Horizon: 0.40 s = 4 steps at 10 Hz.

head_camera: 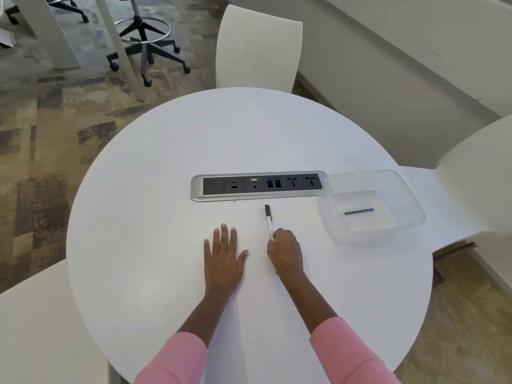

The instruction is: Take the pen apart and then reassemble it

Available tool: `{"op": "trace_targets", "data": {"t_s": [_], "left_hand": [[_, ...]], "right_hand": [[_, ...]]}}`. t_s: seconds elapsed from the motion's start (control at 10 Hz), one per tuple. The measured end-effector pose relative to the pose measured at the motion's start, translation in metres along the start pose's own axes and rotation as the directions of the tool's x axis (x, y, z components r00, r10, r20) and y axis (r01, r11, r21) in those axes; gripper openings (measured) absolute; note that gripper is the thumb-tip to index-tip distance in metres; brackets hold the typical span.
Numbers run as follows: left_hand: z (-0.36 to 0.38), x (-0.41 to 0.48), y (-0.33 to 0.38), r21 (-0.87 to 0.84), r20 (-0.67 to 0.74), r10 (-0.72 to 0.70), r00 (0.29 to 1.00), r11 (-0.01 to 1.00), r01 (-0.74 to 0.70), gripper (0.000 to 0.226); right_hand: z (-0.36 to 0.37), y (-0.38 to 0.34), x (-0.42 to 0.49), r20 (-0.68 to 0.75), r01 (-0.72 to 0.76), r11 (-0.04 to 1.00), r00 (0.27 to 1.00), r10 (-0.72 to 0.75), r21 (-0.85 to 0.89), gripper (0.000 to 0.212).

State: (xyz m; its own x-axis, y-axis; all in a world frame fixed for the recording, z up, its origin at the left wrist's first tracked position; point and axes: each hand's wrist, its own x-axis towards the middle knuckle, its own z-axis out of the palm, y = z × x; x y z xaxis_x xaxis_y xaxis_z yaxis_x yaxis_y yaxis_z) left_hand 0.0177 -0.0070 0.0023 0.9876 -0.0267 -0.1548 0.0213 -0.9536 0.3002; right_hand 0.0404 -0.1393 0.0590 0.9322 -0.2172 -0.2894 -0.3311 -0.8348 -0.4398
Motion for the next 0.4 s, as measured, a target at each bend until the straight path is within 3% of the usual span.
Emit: {"op": "trace_targets", "data": {"t_s": [0.4], "left_hand": [[0.0066, 0.0062, -0.0022, -0.008, -0.043, 0.055, 0.998, 0.998, -0.056, 0.067]], "right_hand": [[-0.0038, 0.0103, 0.0031, -0.053, -0.015, 0.993, 0.998, 0.022, 0.119, 0.026]]}}
